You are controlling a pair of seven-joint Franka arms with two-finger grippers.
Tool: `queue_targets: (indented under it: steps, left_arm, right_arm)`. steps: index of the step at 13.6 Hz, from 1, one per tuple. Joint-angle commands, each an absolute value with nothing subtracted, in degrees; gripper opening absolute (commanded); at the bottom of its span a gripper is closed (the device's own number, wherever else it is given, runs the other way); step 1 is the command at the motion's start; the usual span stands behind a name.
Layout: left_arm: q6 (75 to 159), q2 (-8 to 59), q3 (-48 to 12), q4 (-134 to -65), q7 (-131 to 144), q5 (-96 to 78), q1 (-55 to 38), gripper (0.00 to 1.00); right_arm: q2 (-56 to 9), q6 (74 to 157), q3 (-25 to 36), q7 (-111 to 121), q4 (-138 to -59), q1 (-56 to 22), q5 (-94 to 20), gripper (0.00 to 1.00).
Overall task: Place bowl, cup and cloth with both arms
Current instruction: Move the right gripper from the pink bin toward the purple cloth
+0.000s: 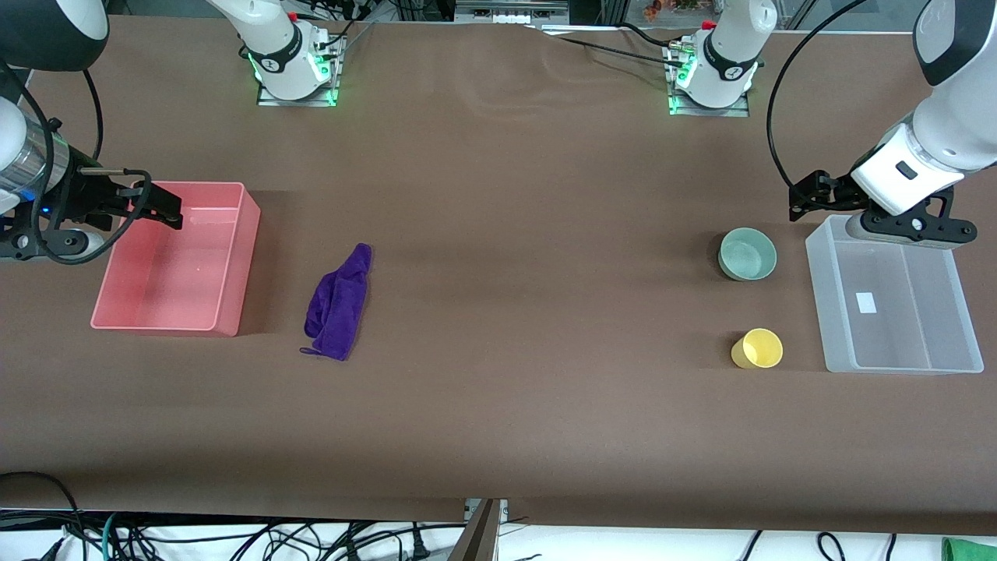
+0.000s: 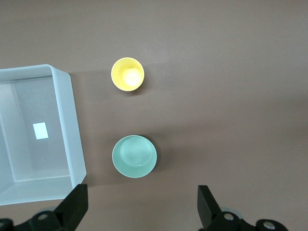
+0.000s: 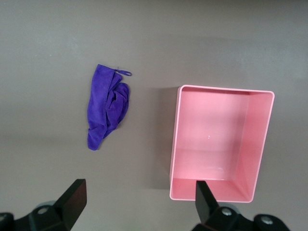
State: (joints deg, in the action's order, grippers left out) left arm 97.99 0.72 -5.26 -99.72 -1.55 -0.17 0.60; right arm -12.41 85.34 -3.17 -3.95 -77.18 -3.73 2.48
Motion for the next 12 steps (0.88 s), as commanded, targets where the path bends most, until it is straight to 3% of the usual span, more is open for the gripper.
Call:
queue_targets:
  steps: [1,7,12]
  left_arm:
    - [98.7,0.4,-4.8,-100.3,-1.1,-1.1,0.0,1.00]
    - [98.7,0.4,-4.8,-100.3,-1.1,-1.1,0.0,1.00]
    - [98.7,0.4,-4.8,-100.3,-1.1,-1.1,0.0,1.00]
  right_arm:
    - [-13.0,85.1,-3.4,-3.0,-75.8,-3.3,2.8,1.00]
    - [-13.4,85.1,-3.6,-3.4,-75.8,-3.4,2.6,1.00]
    - [-19.8,85.7,-3.9,-3.5,-77.2,-4.4,3.2,1.00]
